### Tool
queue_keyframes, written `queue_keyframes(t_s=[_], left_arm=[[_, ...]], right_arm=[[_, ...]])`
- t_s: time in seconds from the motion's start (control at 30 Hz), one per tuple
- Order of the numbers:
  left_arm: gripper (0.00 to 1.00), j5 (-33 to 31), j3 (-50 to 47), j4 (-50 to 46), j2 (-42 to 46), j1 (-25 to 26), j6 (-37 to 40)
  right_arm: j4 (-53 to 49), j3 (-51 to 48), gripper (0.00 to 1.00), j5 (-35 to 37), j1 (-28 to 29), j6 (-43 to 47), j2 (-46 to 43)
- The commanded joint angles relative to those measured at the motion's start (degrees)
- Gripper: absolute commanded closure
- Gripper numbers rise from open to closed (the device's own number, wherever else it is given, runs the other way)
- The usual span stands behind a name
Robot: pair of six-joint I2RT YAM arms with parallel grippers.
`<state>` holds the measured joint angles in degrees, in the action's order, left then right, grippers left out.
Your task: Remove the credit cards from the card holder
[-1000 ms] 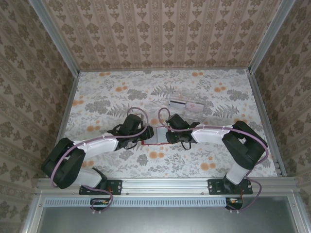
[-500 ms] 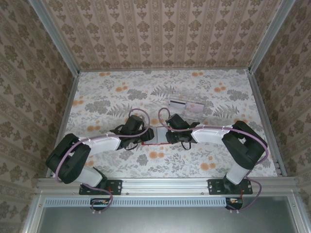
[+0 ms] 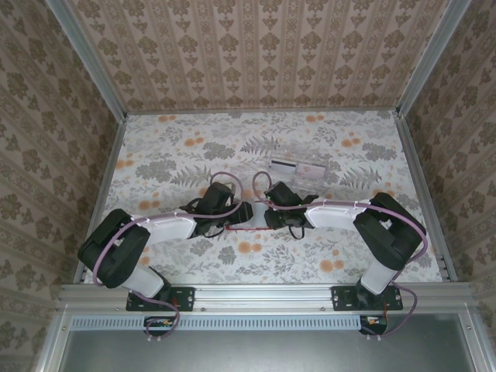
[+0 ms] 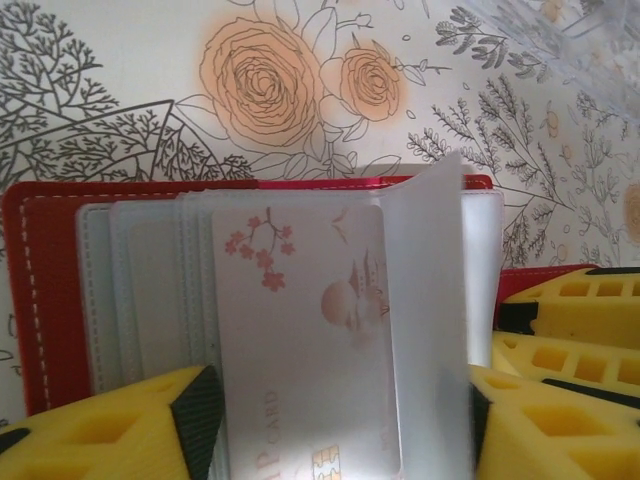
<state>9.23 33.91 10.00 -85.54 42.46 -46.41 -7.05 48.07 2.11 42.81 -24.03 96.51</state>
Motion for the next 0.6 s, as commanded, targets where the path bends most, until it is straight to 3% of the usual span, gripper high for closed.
queue_keyframes(t_s=[0.0, 0.27, 0.57], left_arm=[[0.29, 2.54, 0.63, -0.38, -0.60, 0.87, -0.08], [0.03, 3.14, -0.25, 0.67, 1.50, 0.68, -0.04], [0.00, 4.24, -1.64, 1.15, 5.44, -0.13, 0.19]], right_arm=[[0.03, 0.70, 0.71, -1.55, 0.74, -0.67, 2.27], [0.83, 0.10, 0.71, -0.41, 0.65, -1.80, 1.25], [1.95, -2.51, 0.66, 5.77, -0.13, -4.78, -6.29]])
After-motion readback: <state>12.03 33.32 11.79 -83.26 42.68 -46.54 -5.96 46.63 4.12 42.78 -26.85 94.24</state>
